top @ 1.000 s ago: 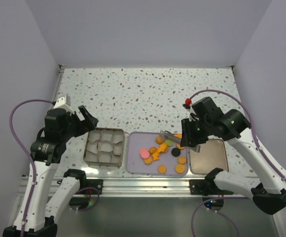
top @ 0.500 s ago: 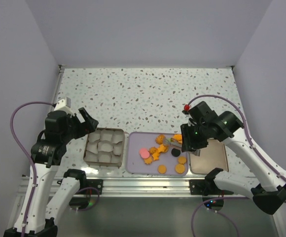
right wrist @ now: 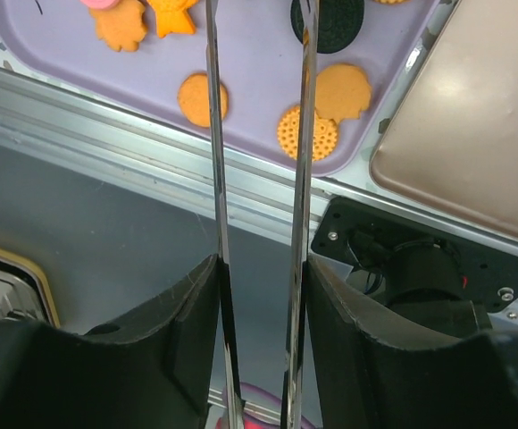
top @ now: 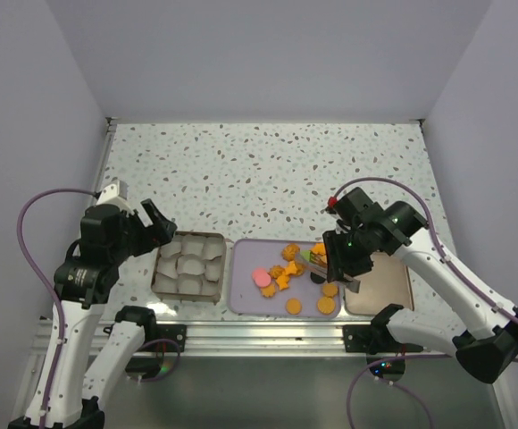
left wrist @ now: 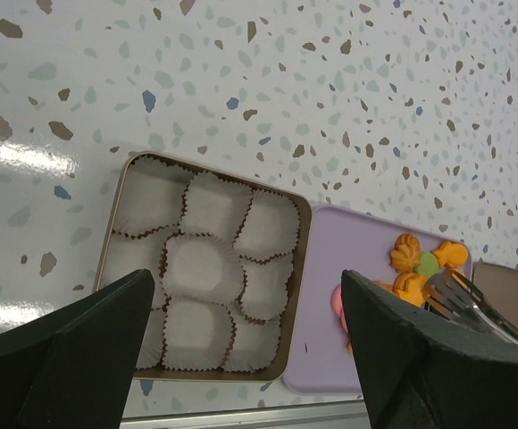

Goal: Pack the cookies

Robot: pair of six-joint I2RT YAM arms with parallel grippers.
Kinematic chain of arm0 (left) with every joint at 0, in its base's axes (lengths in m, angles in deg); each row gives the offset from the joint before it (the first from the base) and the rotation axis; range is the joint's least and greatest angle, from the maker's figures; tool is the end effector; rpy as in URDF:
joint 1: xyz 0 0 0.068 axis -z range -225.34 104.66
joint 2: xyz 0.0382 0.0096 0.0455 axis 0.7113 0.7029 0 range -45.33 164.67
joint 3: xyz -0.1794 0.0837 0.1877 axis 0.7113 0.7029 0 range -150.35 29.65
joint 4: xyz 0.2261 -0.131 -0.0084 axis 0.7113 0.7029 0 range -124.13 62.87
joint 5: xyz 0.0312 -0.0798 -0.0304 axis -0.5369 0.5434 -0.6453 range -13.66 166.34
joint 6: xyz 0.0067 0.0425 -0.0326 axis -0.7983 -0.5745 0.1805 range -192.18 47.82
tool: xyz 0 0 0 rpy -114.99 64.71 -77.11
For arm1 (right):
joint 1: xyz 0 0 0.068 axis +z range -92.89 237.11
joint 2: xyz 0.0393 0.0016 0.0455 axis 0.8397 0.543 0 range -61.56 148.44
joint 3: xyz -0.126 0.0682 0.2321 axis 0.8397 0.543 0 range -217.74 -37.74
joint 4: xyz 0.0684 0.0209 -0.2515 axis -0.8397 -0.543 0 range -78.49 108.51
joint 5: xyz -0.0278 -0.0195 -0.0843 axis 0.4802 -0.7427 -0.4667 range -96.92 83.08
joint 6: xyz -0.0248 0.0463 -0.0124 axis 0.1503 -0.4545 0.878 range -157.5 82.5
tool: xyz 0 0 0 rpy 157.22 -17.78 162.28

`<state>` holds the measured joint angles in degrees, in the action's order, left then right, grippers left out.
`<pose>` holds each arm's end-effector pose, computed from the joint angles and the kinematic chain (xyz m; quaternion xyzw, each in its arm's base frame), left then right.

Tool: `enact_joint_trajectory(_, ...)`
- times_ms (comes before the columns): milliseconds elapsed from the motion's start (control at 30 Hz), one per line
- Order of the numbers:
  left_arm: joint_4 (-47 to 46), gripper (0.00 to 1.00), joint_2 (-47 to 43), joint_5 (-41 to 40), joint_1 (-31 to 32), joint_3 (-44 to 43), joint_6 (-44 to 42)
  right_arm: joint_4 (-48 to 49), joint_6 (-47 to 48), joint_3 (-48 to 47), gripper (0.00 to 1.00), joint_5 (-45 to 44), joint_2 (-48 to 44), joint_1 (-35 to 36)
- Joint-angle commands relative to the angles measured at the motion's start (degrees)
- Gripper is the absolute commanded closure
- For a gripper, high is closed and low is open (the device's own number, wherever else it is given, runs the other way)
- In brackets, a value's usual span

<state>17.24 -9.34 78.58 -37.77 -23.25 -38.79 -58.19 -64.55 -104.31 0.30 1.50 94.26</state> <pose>0.1125 -0.0164 0.3352 -0.1887 0.8643 -0.1792 0.4303 0.1351 0.1080 0.3190 -0.0961 0.9827 0.1303 0.0904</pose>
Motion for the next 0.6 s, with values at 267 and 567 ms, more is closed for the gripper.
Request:
enact_joint_trajectory(267, 1.89, 0.09, -1.18, -1.27, 0.16, -0.80, -1.66, 5.60, -2.75, 0.56, 0.55, 7.10, 1.18, 1.08)
enact_joint_trajectory(567, 2.32, 0.09, -1.09, -1.80, 0.16, -1.15, -2.10, 6.92, -2.66, 1.52, 0.55, 7.71, 2.85, 1.79)
